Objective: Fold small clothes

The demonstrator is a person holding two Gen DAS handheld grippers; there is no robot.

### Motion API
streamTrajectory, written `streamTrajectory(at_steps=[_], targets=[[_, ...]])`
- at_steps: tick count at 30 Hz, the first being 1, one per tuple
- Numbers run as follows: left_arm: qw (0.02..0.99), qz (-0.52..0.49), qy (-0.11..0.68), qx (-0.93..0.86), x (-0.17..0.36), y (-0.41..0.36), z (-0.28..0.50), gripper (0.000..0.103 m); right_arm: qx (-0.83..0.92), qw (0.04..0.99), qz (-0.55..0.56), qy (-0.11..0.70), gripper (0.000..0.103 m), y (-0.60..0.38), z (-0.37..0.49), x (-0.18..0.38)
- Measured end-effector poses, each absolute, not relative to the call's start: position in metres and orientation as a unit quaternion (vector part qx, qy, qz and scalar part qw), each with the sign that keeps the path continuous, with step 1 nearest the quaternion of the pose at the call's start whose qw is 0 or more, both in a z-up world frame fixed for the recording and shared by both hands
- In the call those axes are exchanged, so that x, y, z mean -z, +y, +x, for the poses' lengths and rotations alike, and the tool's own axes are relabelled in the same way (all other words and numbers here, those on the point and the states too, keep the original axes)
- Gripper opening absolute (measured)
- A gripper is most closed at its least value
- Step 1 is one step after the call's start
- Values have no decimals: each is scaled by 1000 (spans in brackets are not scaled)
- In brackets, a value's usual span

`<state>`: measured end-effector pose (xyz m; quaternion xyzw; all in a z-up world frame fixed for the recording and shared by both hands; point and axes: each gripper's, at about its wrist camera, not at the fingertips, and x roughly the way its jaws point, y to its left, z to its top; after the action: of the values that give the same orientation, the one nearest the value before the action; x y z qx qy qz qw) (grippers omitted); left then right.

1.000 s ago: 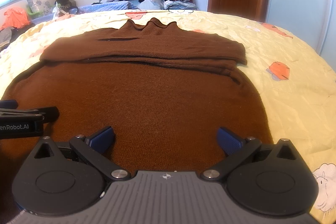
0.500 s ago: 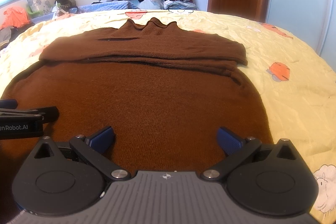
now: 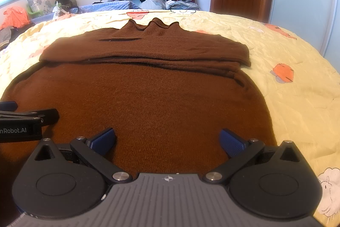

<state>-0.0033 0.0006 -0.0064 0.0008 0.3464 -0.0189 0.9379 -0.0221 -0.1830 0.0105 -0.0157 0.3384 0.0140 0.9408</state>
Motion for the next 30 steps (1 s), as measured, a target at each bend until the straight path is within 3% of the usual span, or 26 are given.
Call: streamTrajectory(at_steps=[9, 19, 30], targets=[[929, 16, 368, 18, 2, 1, -30, 103, -14, 936, -14, 351, 103, -184, -31, -14], [923, 38, 381, 44, 0, 11, -106, 103, -82, 920, -52, 381, 103, -196, -118, -21], [908, 25, 415, 50, -7, 32, -120, 103, -81, 905, -33, 417, 103, -216, -141, -33]])
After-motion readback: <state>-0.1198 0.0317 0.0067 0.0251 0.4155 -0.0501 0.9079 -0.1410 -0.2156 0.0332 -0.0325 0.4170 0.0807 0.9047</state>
